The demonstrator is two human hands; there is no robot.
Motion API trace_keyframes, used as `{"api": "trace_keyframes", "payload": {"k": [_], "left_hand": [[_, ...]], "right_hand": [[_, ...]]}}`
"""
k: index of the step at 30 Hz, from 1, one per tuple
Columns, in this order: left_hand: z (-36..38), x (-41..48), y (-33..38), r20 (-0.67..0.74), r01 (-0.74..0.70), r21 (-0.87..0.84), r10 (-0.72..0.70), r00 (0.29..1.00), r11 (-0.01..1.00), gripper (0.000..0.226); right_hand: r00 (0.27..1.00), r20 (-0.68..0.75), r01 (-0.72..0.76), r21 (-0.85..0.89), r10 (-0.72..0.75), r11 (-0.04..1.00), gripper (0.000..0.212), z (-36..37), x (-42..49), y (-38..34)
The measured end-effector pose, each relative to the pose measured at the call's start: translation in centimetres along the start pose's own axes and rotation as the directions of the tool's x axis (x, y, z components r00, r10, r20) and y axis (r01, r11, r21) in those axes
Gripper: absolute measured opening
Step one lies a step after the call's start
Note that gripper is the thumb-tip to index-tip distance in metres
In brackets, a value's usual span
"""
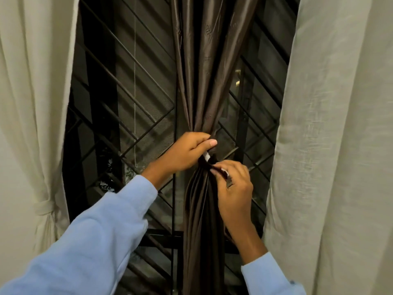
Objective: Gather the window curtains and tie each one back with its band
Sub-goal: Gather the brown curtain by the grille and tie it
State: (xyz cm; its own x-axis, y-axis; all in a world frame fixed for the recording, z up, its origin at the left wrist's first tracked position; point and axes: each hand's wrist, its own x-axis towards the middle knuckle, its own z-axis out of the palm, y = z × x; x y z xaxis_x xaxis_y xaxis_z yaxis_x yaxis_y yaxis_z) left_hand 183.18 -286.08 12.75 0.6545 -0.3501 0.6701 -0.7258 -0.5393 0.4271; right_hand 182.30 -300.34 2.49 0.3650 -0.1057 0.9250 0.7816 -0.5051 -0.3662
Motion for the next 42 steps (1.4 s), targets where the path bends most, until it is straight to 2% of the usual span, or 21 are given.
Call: {"api": "trace_keyframes", "payload": {"k": [2,5,7,10,13,15,18,20,24,29,32,36,39,42], "left_hand": [[0.2,-1.1,-1.0,-0.14,-0.08,-0.072,0.069,0.988,0.994,0.029],[0.2,-1.6,-1.8,-0.283,-0.132,-0.137,0.089,0.955,0.982,0.017],[-0.4,-1.5,-1.7,-0.279,-0.124,-0.207,0.063,0.958,0.971,0.008],[-1.5,-1.6,-0.8,-0.129,-0.064,-0.284,0.028,0.991,0.957,0.007],[-3.1,-1.9,1.0,-0.102,-0.005,-0.18,-0.014,0.995,0.984,0.009],[-4.5,-2.4,2.3,-0.133,-0.047,0.061,0.055,0.99,0.997,0.006],[-6.2,-3.2,4.3,-0.118,-0.148,0.426,0.216,0.969,0.893,0.011],[-6.7,-3.5,5.0,-0.146,-0.163,0.486,0.264,0.953,0.859,0.012],[-6.0,-3.9,4.7,-0.202,-0.166,0.437,0.277,0.939,0.884,0.013],[-3.8,-4.7,3.5,-0.294,-0.116,0.352,0.228,0.928,0.929,0.01],[-3.0,-5.1,3.1,-0.311,-0.054,0.193,0.113,0.944,0.98,0.009],[-2.4,-5.4,2.4,-0.344,0.024,0.093,0.009,0.939,0.995,0.007],[-2.0,-5.3,2.4,-0.344,0.045,0.058,-0.022,0.939,0.997,0.012],[-1.8,-4.9,2.2,-0.35,0.068,0.133,-0.017,0.937,0.989,0.021]], "right_hand": [[0.997,0.024,0.077,-0.078,-0.076,0.994,0.015,-0.4,0.8,0.1],[0.971,0.145,0.207,-0.103,-0.191,0.973,0.015,-0.7,2.5,0.2],[0.921,0.253,0.325,-0.081,-0.295,0.942,0.016,-0.8,3.7,0.0],[0.802,0.407,0.468,0.027,-0.438,0.883,0.018,-1.3,6.0,-0.4],[0.733,0.511,0.437,0.154,-0.45,0.886,0.018,-1.8,7.9,-1.6],[0.724,0.501,0.447,0.183,-0.474,0.876,0.019,-1.9,8.6,-2.4],[0.747,0.433,0.439,0.248,-0.504,0.864,0.018,-1.8,9.2,-3.5],[0.806,0.387,0.354,0.29,-0.448,0.889,0.014,-1.8,9.5,-3.8],[0.909,0.299,0.174,0.361,-0.291,0.916,0.014,-1.4,9.9,-3.9],[0.951,0.267,0.028,0.423,-0.154,0.906,0.027,-0.9,9.8,-4.2],[0.965,0.234,0.02,0.383,-0.118,0.923,0.026,-0.8,9.8,-4.0],[0.967,0.198,0.099,0.28,-0.158,0.955,0.017,-0.6,9.9,-3.6],[0.958,0.253,0.072,0.236,-0.133,0.969,0.016,-0.6,10.7,-3.5],[0.932,0.341,0.09,0.113,-0.124,0.989,0.011,-0.8,11.4,-3.9]]}}
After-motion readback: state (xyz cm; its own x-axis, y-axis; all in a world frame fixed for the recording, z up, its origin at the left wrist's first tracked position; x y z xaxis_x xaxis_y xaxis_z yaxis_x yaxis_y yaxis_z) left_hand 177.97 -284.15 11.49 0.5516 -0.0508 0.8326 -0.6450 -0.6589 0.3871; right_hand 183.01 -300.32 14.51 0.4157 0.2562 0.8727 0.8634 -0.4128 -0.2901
